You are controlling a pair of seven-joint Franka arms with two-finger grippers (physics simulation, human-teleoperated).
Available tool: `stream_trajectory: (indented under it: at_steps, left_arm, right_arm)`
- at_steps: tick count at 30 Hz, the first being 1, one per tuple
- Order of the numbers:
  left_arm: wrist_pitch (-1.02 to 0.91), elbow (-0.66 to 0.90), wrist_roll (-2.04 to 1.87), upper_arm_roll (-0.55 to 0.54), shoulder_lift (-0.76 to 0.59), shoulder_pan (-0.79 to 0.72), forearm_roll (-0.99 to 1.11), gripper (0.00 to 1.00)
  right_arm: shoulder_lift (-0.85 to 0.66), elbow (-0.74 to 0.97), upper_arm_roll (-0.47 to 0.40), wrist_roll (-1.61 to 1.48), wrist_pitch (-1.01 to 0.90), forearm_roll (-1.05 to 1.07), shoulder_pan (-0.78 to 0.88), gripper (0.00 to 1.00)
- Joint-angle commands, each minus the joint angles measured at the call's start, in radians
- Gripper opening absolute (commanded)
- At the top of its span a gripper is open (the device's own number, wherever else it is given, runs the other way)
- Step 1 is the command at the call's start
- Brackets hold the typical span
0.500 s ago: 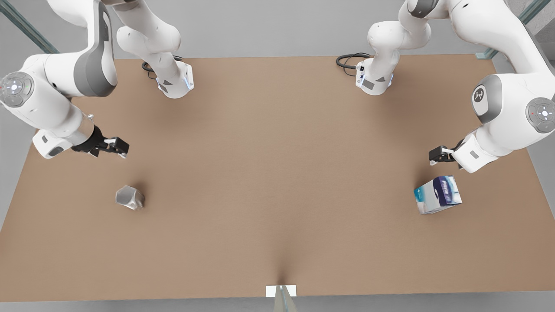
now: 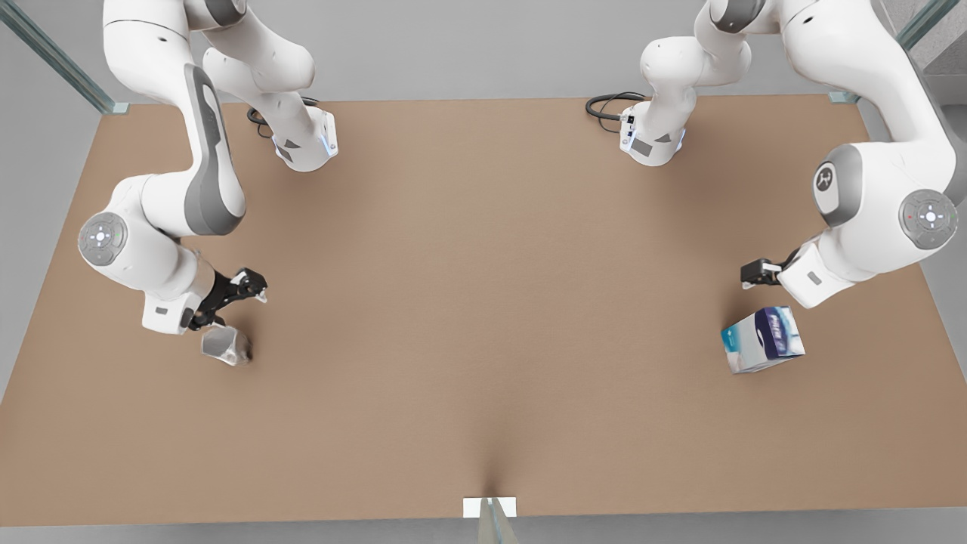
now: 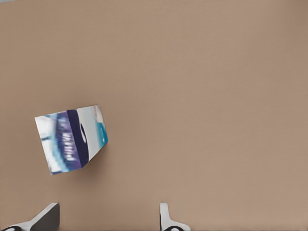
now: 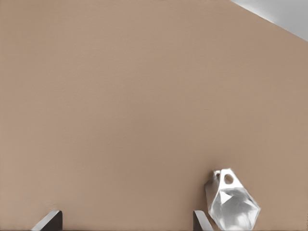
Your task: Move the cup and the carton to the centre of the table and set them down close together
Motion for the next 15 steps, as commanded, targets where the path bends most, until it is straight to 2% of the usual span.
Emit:
stream_trajectory:
  at_steps: [1,5,11,15]
  left_arm:
    - [-0.001,0.0,0.0,0.0,0.001,0.0,0.02,1.0]
    - [-0.001,0.0,-0.001,0.0,0.002,0.0,0.023,1.0]
    - [0.015,0.003,0.0,-0.002,0.008,0.0,0.012,1.0]
    - [0.034,0.003,-0.001,0.0,0.008,0.0,0.012,1.0]
  right_arm:
    - [-0.001,-0.001,-0.001,-0.016,0.0,-0.001,0.003,1.0]
    - [0.01,-0.002,-0.007,-0.018,0.015,-0.105,0.007,1.0]
    - [0.013,-0.036,-0.013,-0.016,0.032,-0.114,0.011,1.0]
    - [0.013,-0.096,-0.021,-0.016,0.111,-0.148,0.011,1.0]
